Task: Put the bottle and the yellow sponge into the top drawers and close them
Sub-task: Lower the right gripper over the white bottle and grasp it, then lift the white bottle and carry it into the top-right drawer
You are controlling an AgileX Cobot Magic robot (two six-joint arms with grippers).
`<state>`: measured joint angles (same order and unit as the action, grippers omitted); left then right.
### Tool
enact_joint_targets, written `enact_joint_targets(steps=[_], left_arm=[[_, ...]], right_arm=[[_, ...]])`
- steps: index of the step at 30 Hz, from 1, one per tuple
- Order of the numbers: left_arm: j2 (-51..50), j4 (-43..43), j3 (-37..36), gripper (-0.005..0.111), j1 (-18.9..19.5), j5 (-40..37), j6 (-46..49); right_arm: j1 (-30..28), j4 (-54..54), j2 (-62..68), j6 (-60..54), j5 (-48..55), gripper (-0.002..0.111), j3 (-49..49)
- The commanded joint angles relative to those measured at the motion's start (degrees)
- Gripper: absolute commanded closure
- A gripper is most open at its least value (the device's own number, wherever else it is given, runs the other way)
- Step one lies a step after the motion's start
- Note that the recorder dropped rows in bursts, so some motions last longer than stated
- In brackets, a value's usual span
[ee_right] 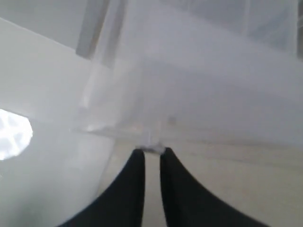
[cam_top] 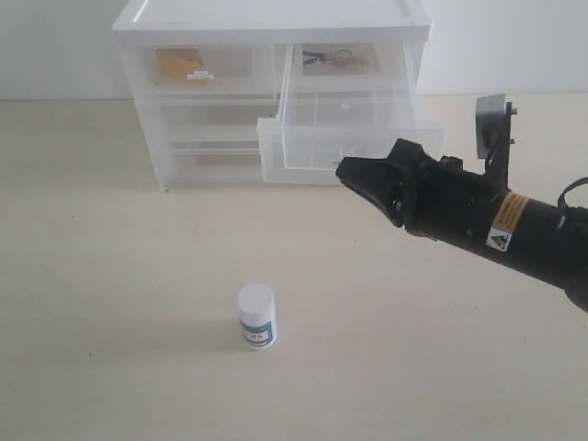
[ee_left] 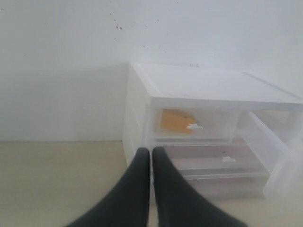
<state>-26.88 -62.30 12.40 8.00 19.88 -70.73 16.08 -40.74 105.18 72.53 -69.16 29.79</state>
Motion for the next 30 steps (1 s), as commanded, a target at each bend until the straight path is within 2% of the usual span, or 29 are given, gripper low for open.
enact_joint_targets(steps=[1,4,8,10,14,19,23,25,27,30], left_arm=[[0.35,0.43,-0.20,0.103,0.09,0.14,-0.11],[0.35,0.43,-0.20,0.103,0.09,0.01,-0.11],[0.35,0.43,-0.20,0.103,0.09,0.42,-0.11],[0.35,0.43,-0.20,0.103,0.09,0.85,-0.11],[0.35,0.43,-0.20,0.103,0.09,0.99,-0.11],[0.35,0.43,-0.20,0.103,0.09,1.11,-0.11],[0.35,0.43,-0.20,0.103,0.09,1.11,-0.11],[0.35,0.43,-0.20,0.103,0.09,1.11,-0.11],[0.35,0.43,-0.20,0.103,0.09,1.11,-0.11],[0.35,0.43,-0.20,0.103,0.09,1.11,-0.11]], right_arm=[[-0.10,-7.60,-0.52,-1.65,6.22,0.070,-0.53],[-0.10,-18.60,-0.52,-3.69,5.71,0.044,-0.53],[2.49,-28.48,-0.52,-14.70,7.43,0.024,-0.53],[6.52,-25.80,-0.52,-21.57,11.83,0.022,-0.53],[15.26,-13.46,-0.52,-33.60,24.93,0.022,1.70],[21.55,-12.40,-0.52,-34.20,36.31,0.022,6.73],[22.77,-11.94,-0.52,-35.67,42.95,0.022,10.58],[22.77,-11.94,-0.52,-35.67,46.33,0.026,11.75],[22.77,-12.28,-0.52,-35.67,46.41,0.042,12.00],[22.77,-12.29,-0.52,-34.52,44.57,0.079,12.00]])
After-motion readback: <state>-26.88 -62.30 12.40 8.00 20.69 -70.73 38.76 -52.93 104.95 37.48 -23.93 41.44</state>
